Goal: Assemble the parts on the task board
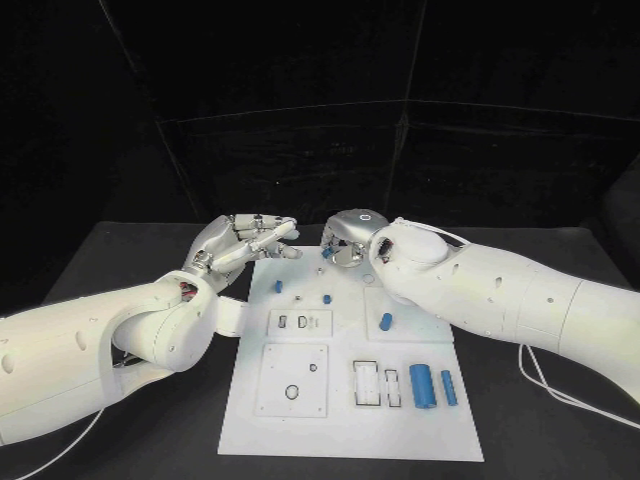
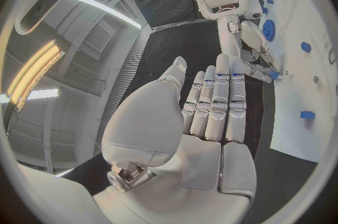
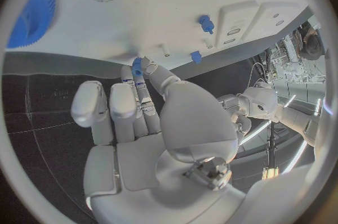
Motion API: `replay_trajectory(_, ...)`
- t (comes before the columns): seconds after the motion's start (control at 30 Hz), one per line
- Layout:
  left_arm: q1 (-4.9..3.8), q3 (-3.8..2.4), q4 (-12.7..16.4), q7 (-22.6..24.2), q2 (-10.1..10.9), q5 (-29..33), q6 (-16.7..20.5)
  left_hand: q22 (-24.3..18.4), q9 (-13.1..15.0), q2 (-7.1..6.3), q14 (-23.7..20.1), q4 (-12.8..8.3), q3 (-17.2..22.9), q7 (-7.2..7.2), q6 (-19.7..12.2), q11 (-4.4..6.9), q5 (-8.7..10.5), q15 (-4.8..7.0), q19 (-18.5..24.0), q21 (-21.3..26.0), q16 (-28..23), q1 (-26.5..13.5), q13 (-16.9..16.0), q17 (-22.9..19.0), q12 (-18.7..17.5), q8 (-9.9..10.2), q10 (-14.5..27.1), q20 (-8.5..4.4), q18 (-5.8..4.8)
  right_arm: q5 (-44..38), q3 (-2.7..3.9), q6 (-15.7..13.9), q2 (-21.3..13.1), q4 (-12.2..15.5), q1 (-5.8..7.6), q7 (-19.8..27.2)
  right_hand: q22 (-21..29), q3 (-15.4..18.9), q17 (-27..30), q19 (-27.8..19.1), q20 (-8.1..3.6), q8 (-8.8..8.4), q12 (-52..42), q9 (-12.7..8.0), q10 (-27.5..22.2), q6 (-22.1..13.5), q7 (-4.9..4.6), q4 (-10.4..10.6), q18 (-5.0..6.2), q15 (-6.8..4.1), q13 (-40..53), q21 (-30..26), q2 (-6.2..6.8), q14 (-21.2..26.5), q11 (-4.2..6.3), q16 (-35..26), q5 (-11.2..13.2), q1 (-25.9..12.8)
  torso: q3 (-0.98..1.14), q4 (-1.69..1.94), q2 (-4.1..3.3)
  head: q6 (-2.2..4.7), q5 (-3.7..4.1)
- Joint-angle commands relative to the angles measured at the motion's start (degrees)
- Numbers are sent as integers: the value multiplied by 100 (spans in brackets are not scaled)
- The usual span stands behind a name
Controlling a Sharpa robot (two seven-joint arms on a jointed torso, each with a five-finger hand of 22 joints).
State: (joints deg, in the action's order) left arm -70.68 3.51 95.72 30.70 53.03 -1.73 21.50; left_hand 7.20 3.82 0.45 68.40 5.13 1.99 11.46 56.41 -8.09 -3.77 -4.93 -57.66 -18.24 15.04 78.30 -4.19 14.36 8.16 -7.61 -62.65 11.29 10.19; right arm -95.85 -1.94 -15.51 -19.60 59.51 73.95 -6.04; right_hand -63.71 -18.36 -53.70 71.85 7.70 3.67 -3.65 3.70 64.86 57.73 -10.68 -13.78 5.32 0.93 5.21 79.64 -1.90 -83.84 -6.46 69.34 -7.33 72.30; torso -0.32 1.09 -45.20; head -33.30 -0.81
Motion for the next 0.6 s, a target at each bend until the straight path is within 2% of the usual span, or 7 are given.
replay_trajectory(0.03,-10,-4,2,9,-2,-35,-89,-5,-9,49,17,-36,12,37,13,-22,14,-2,-52,18,-21,15,8,9,-34,31,-5,7,32,-36,0,102,35,-23,10,-42,22,-20,16,-57,-1,-14,-12,0,-61,-75,-3,32,16,62,-15,-47,44,3,-14,-25,-18,-42,-2,-3,-2,-7,0)
replay_trajectory(0.6,-10,-4,-17,-6,-3,-35,-91,-5,-9,49,17,-36,12,37,13,-22,14,-2,-52,18,-21,15,8,9,-34,31,-5,7,32,-36,0,144,35,41,10,-25,-55,-83,-20,3,3,29,-115,24,37,-34,11,84,4,48,-7,-16,54,-10,14,19,-12,-18,3,-3,1,-18,-8)
